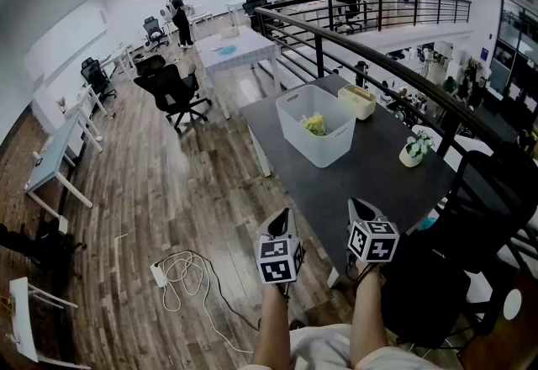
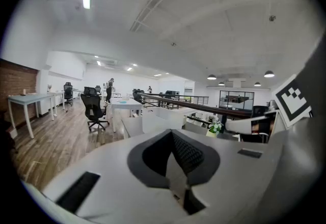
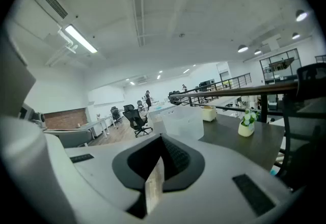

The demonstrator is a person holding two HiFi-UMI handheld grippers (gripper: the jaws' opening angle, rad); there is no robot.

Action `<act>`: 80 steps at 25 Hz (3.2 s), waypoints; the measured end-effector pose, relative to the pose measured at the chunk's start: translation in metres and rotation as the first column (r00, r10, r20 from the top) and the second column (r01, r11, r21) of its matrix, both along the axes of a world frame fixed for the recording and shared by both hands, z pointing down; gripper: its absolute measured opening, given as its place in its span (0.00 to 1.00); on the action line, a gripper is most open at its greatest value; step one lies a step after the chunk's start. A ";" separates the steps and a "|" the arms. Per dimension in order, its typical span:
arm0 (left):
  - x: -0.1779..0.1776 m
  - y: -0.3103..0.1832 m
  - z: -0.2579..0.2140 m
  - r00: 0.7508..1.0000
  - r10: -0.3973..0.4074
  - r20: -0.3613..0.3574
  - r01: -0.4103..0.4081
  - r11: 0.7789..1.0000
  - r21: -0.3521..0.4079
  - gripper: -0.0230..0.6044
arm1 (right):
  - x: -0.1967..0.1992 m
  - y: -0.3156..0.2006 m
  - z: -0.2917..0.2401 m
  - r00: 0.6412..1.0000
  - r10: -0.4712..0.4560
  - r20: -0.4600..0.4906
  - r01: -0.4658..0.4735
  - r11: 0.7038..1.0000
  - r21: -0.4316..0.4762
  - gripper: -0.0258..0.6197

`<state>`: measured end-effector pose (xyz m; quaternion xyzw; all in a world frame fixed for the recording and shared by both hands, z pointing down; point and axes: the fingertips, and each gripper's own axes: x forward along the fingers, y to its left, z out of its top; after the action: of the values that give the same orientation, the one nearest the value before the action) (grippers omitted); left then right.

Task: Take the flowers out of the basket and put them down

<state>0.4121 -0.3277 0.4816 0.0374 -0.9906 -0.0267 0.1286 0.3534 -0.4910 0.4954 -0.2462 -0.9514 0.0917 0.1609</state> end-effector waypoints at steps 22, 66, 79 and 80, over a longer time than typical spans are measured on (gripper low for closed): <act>-0.086 0.003 -0.021 0.990 0.112 0.080 -0.106 0.991 -0.077 0.08 | -0.078 0.019 -0.003 1.000 0.019 0.024 -0.019 1.000 -0.008 0.07; -0.287 0.180 -0.017 0.937 0.339 0.087 -0.341 0.940 0.010 0.07 | -0.232 0.152 -0.028 0.958 0.285 0.045 -0.213 0.804 -0.556 0.07; -0.374 0.182 -0.039 0.929 0.352 0.113 -0.350 0.936 -0.043 0.07 | -0.321 0.142 -0.046 0.960 0.270 0.074 -0.216 0.883 -0.416 0.07; -0.380 0.180 -0.040 0.927 0.357 0.112 -0.355 0.934 -0.045 0.07 | -0.326 0.142 -0.046 0.963 0.259 0.077 -0.208 0.894 -0.398 0.07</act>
<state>0.0319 -0.1477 0.4420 0.2165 -0.9735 0.0110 0.0727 0.0272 -0.3486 0.4499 -0.1622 -0.9456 0.2799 0.0358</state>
